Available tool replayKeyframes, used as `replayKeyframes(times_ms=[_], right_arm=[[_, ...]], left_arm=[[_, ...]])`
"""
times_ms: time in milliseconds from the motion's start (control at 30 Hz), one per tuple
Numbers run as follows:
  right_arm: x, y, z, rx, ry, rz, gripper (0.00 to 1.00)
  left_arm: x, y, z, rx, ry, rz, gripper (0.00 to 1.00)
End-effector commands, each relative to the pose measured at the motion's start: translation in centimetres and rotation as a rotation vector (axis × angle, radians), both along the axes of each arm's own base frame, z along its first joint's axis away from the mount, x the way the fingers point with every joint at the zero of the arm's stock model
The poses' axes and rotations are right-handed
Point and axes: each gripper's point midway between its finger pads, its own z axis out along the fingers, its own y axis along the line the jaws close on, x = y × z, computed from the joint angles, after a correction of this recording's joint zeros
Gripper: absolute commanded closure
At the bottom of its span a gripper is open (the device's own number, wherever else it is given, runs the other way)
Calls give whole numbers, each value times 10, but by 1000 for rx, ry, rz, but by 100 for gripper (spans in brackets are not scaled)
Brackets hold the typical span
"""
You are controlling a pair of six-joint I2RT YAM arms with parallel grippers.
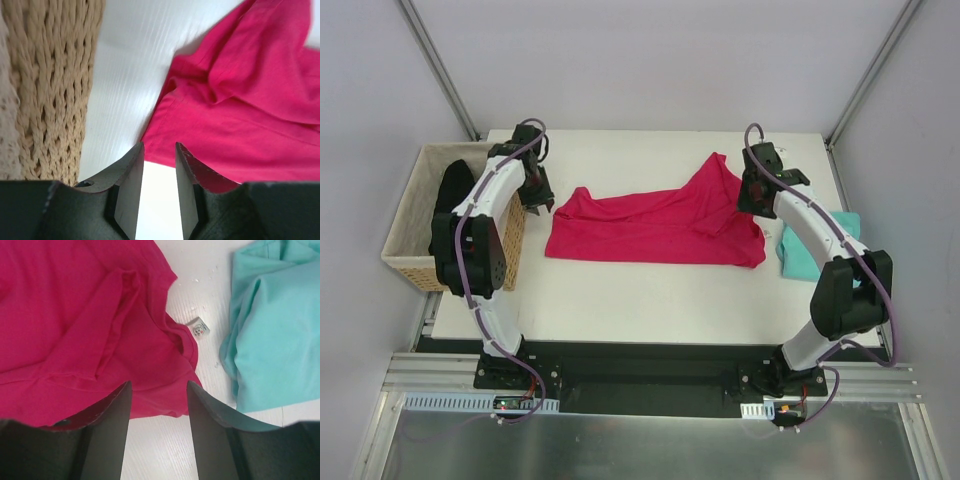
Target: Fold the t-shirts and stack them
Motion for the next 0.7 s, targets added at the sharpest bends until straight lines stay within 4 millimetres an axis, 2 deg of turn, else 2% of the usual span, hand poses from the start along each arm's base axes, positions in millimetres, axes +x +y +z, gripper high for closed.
replayKeyframes(times_ms=[0,67,100,167,200,267,333,367,433,467,500,533,667], right_arm=[[22,11,14,22,-46,72,49],[24,13,14,31,-43,76,49],[24,17,13,48,-38,91,49],[26,21,13,65,-46,110,50],[26,25,13,82,-47,124,49],[27,30,17,98,-72,160,50],[29,39,18,136,-100,198,50],[29,41,25,148,-126,213,50],[29,47,29,171,-148,246,50],[28,48,32,176,-155,252,50],[27,48,33,180,-155,257,49],[26,49,34,181,-157,261,50],[23,49,35,183,-155,265,50]], left_arm=[[24,-4,9,-28,-26,-36,70],[36,-7,13,-37,-45,-53,71],[38,-7,5,-40,-20,-57,71],[47,-10,7,-51,-32,-67,71],[50,-11,1,-54,-21,-70,70],[58,-19,2,-92,-32,-89,64],[65,-24,-3,-118,-26,-107,63],[72,-28,1,-134,-44,-123,62],[80,-30,-6,-145,-40,-133,61],[88,-31,-1,-147,-63,-144,61],[91,-33,-6,-153,-55,-148,60],[98,-34,-1,-158,-76,-153,58],[110,-41,-7,-187,-81,-175,56]])
